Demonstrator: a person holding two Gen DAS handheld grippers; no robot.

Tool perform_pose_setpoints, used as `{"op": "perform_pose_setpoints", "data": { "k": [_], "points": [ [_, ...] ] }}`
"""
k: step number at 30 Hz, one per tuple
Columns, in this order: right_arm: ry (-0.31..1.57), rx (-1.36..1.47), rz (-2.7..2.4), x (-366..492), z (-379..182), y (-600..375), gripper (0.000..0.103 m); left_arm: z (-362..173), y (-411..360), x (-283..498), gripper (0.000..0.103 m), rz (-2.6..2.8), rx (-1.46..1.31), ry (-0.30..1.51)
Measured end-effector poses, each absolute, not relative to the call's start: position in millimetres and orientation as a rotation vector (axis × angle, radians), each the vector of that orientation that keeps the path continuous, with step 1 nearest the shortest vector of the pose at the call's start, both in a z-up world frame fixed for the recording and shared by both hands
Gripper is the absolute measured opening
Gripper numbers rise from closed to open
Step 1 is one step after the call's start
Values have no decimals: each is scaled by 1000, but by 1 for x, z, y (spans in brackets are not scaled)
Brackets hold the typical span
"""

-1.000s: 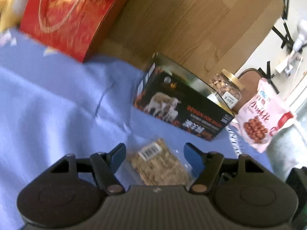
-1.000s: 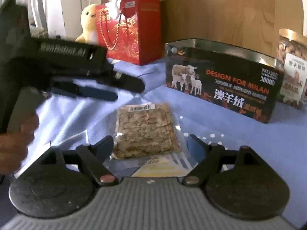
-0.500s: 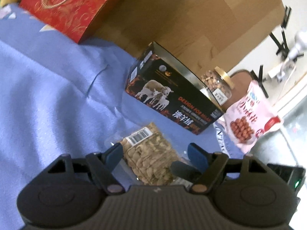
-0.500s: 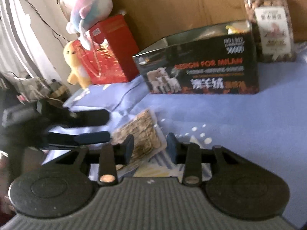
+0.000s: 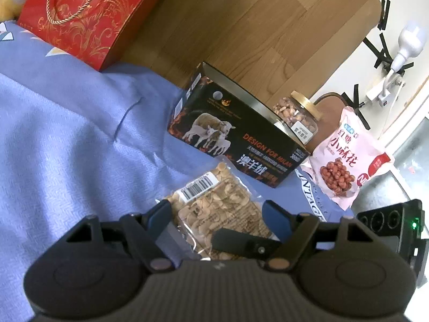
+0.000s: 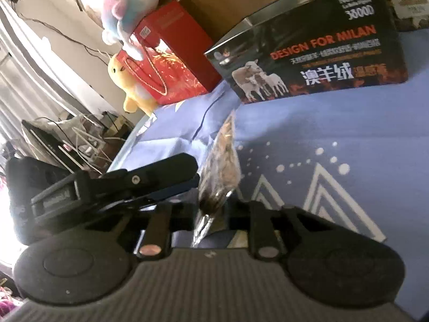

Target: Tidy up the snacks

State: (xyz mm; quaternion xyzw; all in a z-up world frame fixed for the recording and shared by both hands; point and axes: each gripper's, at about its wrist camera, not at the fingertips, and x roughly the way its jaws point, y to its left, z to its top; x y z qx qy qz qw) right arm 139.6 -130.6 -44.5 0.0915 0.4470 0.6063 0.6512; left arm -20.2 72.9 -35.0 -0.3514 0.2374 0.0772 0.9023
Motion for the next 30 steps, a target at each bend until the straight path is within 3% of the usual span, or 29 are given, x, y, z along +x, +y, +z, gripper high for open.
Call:
{"op": "perform_pose_setpoints", "data": {
  "k": [11, 16, 22, 24, 26, 30],
  "points": [
    [1125, 460, 1365, 157, -64, -138, 16, -36, 76, -22, 80, 137, -761, 482],
    [1097, 435, 1372, 156, -63, -138, 16, -36, 76, -22, 81, 136, -766, 482],
    [1079, 439, 1404, 152, -61, -137, 23, -36, 75, -22, 81, 135, -760, 482],
    [1072, 475, 1440, 152, -61, -141, 38, -36, 75, -22, 84, 133, -760, 478],
    [1051, 481, 1465, 150, -59, -141, 42, -37, 77, -22, 87, 126, -774, 473],
    [1040, 480, 1469, 148, -59, -141, 42, -37, 76, -22, 87, 128, -770, 473]
  ]
}}
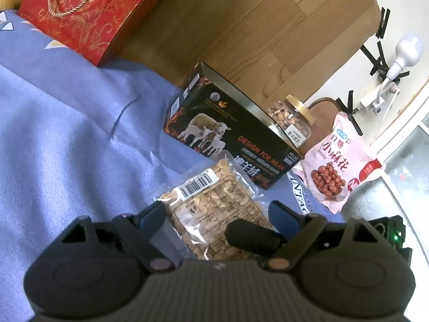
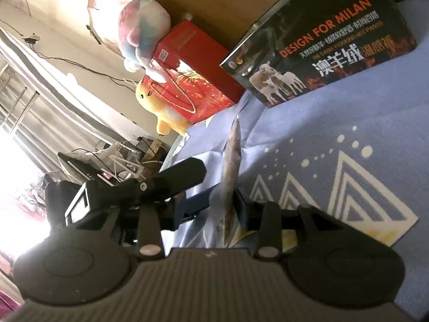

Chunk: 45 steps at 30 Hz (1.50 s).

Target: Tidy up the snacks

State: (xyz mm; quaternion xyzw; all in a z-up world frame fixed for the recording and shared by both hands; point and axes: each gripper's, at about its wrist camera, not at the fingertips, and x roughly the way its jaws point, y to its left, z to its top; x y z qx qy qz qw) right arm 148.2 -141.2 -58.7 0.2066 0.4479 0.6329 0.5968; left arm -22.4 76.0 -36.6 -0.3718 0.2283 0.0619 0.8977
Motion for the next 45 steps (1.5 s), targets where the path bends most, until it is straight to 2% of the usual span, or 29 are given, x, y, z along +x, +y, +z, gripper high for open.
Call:
{"op": "perform_pose_setpoints", "data": {
  "k": [5, 7, 11, 17, 24, 30, 32, 36, 40, 45],
  "points": [
    [1052, 470, 1479, 150, -58, -141, 42, -37, 78, -24, 87, 136, -788, 465],
    [1063, 441, 1468, 150, -57, -139, 38, -38, 80, -25, 86, 136, -803, 459],
    [1084, 393, 1414, 150, -58, -138, 12, -38, 83, -27, 84, 141, -815, 447],
    [1058, 485, 1401, 157, -60, -149, 12, -39, 88, -30, 84, 139, -855, 423],
    [1122, 832, 1391, 185, -81, -172, 12, -38, 87, -30, 85, 113, -862, 414],
    [1100, 763, 1516, 173, -72, -164, 12, -35, 81, -30, 87, 15, -872, 391],
    [1095, 727, 1540, 169, -70, -161, 12, -36, 80, -28, 80, 21, -870, 404],
    [1107, 699, 1514, 168, -69, -159, 12, -39, 81, -27, 53, -25, -900, 401],
    [1114, 650, 1484, 167, -70, -159, 13, -41, 82, -26, 49, 4, -899, 419],
    [1110, 597, 1460, 165, -71, -158, 15, -45, 85, -24, 49, 15, -923, 441]
  ]
}}
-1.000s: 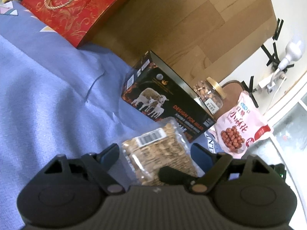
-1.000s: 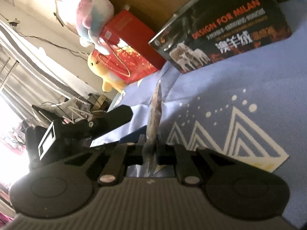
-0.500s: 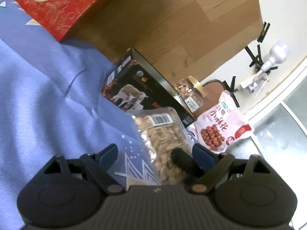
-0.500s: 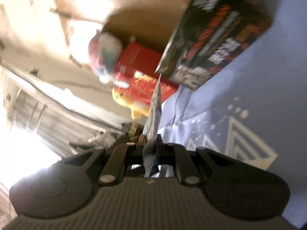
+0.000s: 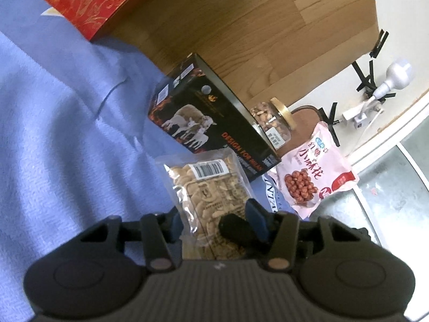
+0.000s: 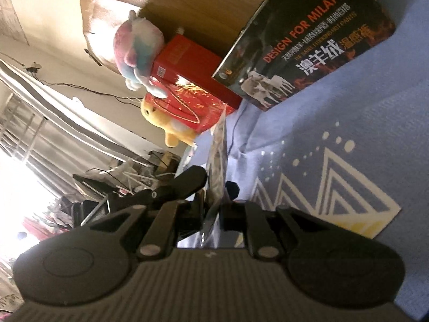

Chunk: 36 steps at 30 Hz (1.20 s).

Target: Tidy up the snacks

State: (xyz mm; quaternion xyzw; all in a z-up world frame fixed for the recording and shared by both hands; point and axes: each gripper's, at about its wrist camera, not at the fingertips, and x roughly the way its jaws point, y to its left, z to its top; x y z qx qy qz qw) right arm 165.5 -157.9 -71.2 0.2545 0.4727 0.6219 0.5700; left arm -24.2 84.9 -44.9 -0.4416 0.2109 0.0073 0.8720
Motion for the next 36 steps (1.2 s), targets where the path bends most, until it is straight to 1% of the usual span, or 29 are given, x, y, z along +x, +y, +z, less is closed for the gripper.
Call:
{"op": "perform_pose_setpoints", "data": {
  "k": [10, 24, 36],
  "points": [
    [1047, 493, 1438, 157, -66, -154, 18, -48, 87, -25, 49, 36, -932, 460],
    [957, 384, 1401, 147, -58, -151, 28, -47, 87, -25, 48, 53, -920, 459],
    [938, 358, 1395, 145, -55, -151, 29, -47, 87, -27, 48, 56, -919, 459]
  ]
}}
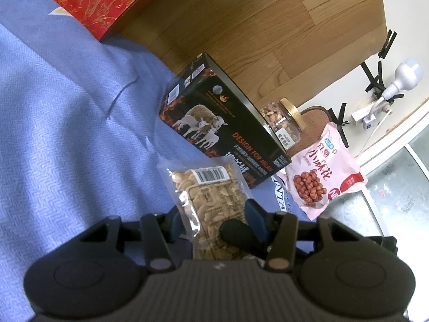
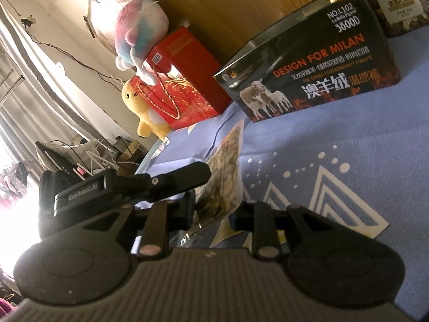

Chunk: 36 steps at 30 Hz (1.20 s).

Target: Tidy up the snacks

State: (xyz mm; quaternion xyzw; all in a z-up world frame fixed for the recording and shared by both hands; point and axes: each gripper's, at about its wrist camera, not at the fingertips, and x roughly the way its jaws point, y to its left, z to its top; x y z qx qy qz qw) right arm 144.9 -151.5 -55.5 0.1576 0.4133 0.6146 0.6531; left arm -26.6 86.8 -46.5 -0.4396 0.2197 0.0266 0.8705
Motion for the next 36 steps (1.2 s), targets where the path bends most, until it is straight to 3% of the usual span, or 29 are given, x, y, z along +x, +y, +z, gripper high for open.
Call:
{"op": "perform_pose_setpoints", "data": {
  "k": [36],
  "points": [
    [901, 318, 1408, 140, -52, -152, 26, -45, 88, -27, 47, 71, -913, 469]
  ]
}}
